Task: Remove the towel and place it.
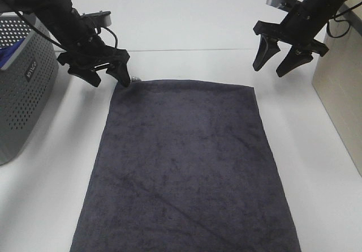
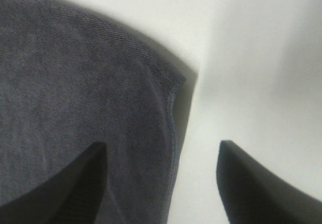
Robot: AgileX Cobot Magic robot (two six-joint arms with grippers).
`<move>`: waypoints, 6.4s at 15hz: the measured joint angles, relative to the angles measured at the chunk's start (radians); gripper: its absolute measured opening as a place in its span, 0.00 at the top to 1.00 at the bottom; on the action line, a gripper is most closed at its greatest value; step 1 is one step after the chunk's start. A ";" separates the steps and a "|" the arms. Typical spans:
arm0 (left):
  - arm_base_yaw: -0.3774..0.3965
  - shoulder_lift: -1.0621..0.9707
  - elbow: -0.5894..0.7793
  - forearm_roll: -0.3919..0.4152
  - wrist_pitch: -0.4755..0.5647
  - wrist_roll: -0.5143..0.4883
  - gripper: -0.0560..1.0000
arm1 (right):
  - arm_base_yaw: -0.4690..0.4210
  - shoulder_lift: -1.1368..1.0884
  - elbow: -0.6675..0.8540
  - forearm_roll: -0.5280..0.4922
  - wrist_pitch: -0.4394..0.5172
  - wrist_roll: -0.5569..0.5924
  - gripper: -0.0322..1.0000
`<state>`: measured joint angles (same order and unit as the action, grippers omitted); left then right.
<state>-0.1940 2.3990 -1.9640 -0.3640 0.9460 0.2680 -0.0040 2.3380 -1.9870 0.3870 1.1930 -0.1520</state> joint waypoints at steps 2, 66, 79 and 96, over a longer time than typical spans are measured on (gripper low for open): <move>0.000 0.039 -0.044 -0.004 0.001 -0.002 0.23 | 0.000 0.035 -0.011 0.016 -0.020 -0.020 0.37; -0.017 0.312 -0.331 -0.104 -0.638 0.339 0.94 | 0.066 0.210 -0.015 0.430 -0.946 -0.560 0.96; -0.044 0.368 -0.331 -0.101 -0.897 0.315 0.30 | 0.069 0.242 -0.015 0.492 -1.074 -0.585 0.32; -0.045 -0.240 -0.331 0.364 0.261 -0.253 0.22 | 0.069 -0.458 -0.015 -0.245 0.013 0.025 0.19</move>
<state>-0.2390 2.1590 -2.2950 0.0000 1.2070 0.0150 0.0650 1.8800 -2.0020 0.1420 1.2060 -0.1270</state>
